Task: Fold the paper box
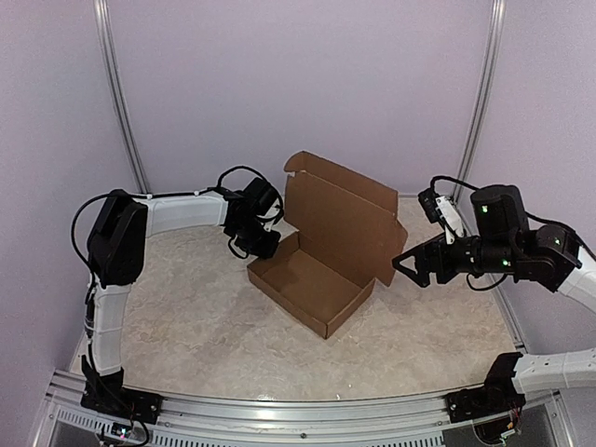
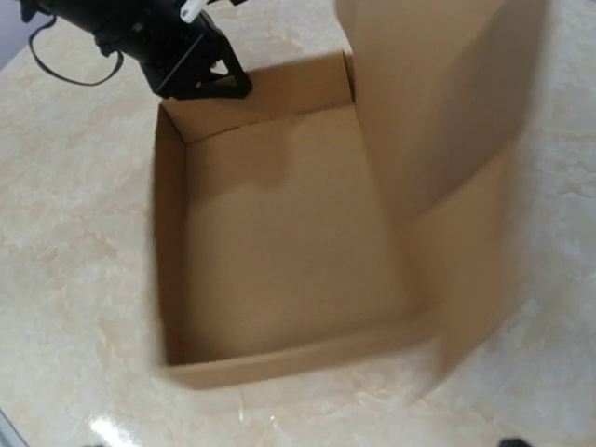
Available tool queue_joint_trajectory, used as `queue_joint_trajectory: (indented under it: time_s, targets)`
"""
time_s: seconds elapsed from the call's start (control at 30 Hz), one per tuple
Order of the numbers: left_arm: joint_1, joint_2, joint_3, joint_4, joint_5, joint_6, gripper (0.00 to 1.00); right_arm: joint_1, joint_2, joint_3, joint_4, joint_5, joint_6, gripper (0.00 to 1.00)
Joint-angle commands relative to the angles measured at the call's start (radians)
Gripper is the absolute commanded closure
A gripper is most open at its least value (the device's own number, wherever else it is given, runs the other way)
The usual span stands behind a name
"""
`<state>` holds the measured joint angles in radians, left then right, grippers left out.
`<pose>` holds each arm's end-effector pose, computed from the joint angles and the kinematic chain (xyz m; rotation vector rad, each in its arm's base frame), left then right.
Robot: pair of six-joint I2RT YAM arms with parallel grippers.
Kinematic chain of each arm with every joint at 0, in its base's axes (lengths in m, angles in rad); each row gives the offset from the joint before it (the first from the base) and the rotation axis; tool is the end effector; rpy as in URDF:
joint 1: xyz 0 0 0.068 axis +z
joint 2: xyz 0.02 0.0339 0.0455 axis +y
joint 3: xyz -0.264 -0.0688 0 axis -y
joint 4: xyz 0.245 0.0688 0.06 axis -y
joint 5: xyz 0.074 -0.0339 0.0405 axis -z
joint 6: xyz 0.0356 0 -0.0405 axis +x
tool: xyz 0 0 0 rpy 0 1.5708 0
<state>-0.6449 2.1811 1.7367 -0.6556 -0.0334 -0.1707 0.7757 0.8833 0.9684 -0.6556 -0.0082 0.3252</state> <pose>0.3747 -0.2804 0.1810 0.6210 2.6157 -0.2145 0.1310 0.1289 0.3389 -0.4991 2.1558 0.6403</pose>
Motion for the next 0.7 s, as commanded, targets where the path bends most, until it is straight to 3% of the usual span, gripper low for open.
queue_joint_trajectory:
  time_s: [0.0,0.2,0.4,0.67]
  targets:
    - [-0.010,-0.032,-0.074,0.026,-0.041,-0.014,0.88,-0.007,0.028,0.033,0.021,-0.013,-0.031,0.10]
    - [-0.031,-0.045,-0.121,0.033,-0.072,-0.031,1.00,-0.007,0.042,0.053,0.024,-0.007,-0.038,0.10]
    - [-0.075,-0.075,-0.151,-0.028,-0.188,-0.161,1.00,-0.007,0.037,0.060,0.016,0.098,-0.019,0.10]
    - [-0.142,-0.179,-0.327,-0.021,-0.242,-0.384,1.00,-0.020,0.067,0.066,0.046,0.215,-0.039,0.11]
